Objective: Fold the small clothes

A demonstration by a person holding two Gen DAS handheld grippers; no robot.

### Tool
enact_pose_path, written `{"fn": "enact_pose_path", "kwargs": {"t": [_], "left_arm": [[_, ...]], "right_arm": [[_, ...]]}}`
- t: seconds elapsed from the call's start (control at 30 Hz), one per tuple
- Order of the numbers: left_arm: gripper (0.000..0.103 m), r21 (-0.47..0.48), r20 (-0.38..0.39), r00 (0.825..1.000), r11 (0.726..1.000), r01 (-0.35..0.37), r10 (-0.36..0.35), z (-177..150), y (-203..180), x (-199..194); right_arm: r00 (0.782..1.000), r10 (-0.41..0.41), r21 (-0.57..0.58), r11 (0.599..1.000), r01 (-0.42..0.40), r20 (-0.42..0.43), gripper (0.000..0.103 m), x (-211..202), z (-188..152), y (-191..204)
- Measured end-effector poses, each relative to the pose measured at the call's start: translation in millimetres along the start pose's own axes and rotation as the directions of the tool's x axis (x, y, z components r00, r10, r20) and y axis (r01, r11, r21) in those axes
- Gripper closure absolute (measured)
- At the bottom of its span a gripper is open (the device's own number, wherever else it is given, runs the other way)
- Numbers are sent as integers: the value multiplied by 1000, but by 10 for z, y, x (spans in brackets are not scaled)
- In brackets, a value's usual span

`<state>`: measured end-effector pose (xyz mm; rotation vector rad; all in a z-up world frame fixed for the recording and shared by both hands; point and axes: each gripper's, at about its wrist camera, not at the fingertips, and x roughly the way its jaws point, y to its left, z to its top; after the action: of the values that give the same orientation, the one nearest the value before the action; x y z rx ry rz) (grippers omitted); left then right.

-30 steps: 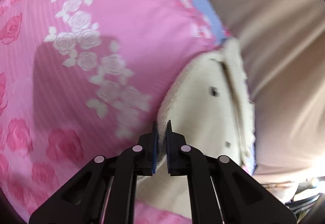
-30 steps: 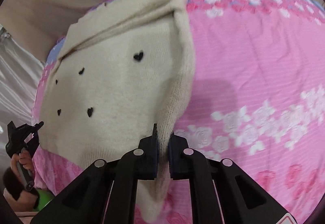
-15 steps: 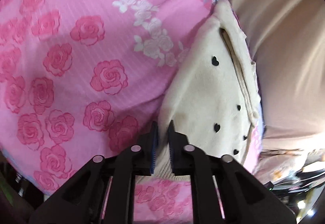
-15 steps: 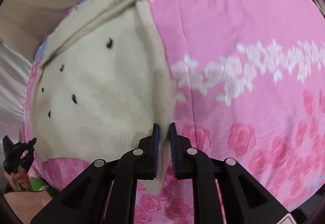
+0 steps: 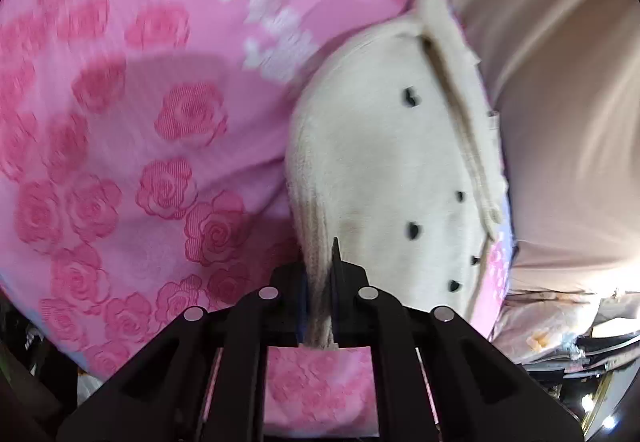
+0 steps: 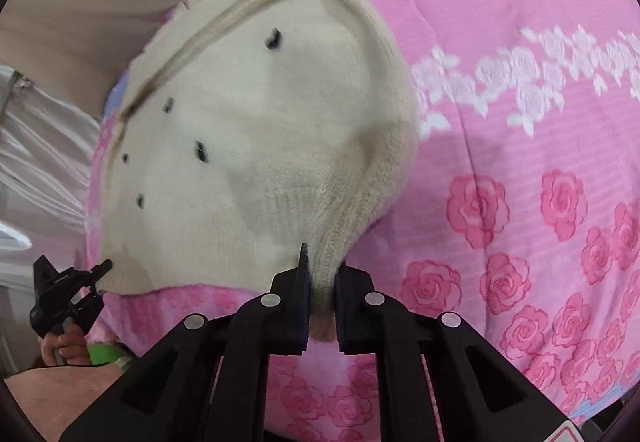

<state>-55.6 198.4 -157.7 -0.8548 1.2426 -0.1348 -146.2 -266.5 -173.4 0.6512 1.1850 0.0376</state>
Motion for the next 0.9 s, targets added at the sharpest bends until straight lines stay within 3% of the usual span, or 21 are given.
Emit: {"fn": "enact_pose_path", "kwargs": {"t": [0.17, 0.4, 0.57, 0.63, 0.73, 0.8, 0.9], "left_arm": [[97, 58, -13, 1000, 998, 5, -5, -5, -68, -491], [97, 68, -93, 994, 997, -48, 54, -270, 114, -659], [97, 30, -163, 983, 996, -84, 88, -496, 312, -802], [97, 31, -141, 987, 997, -70, 74, -500, 286, -966], [97, 83, -69, 998, 997, -8, 14, -349, -55, -1155], [97, 160, -6, 999, 986, 45, -45, -103, -415, -1197], [97, 274, 72, 990, 957, 96, -120, 305, -896, -1150]], "right_arm": [[999, -20, -110, 994, 17, -26, 95, -412, -79, 28], [984, -75, -131, 990, 54, -162, 96, -414, -523, -207], [964, -29, -129, 992, -6, -264, 96, -539, -880, -254], [973, 48, -104, 992, -72, -226, 96, -766, -815, -222], [986, 162, -108, 980, -165, -35, 96, -1222, -343, -47], [975, 211, -122, 972, -202, 74, 96, -1378, 24, 42], [938, 280, -123, 958, -259, 206, 96, -1400, 633, 114]]}}
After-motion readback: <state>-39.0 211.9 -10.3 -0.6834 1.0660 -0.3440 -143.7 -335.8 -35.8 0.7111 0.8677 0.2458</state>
